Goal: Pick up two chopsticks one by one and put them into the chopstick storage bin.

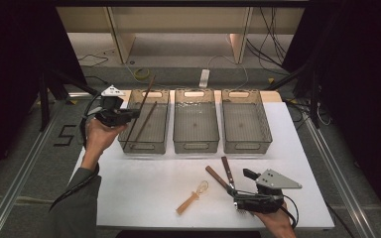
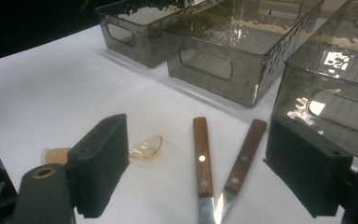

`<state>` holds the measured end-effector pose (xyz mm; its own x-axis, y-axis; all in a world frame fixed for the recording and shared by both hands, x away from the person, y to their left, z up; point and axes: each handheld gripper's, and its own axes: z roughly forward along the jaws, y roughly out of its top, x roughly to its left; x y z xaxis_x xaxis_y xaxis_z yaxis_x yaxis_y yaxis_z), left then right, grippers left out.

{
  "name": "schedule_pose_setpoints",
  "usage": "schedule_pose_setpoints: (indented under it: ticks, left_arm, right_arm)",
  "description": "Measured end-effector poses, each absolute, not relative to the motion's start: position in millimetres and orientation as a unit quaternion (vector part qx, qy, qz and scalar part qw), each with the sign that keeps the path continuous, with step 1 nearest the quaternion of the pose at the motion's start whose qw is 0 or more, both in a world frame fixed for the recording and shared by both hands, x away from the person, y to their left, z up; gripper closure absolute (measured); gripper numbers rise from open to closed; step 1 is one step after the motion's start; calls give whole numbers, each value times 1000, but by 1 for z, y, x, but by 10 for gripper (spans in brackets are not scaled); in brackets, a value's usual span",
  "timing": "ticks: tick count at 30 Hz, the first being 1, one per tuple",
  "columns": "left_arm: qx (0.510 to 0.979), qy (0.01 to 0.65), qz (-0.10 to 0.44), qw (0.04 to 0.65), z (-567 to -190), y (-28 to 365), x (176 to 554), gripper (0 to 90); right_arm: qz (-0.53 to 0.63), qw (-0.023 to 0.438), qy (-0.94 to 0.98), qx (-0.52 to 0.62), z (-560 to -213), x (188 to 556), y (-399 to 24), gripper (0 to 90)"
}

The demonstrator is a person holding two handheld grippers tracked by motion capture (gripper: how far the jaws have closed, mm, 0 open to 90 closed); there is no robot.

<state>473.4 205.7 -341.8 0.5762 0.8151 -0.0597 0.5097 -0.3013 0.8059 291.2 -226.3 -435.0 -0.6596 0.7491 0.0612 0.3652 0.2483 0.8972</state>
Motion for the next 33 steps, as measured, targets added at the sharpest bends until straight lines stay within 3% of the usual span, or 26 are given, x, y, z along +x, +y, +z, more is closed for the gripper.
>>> schedule_pose_setpoints:
  ticks: [14,33]
  left_arm:
    - [774,436,199,413,-326,203,508,848]
    - [776,448,209,392,-331,203,540,847]
  right_arm:
    - [495,190,765,366,-436,292,-227,219]
    - [495,188,765,366,-436,292,-228,219]
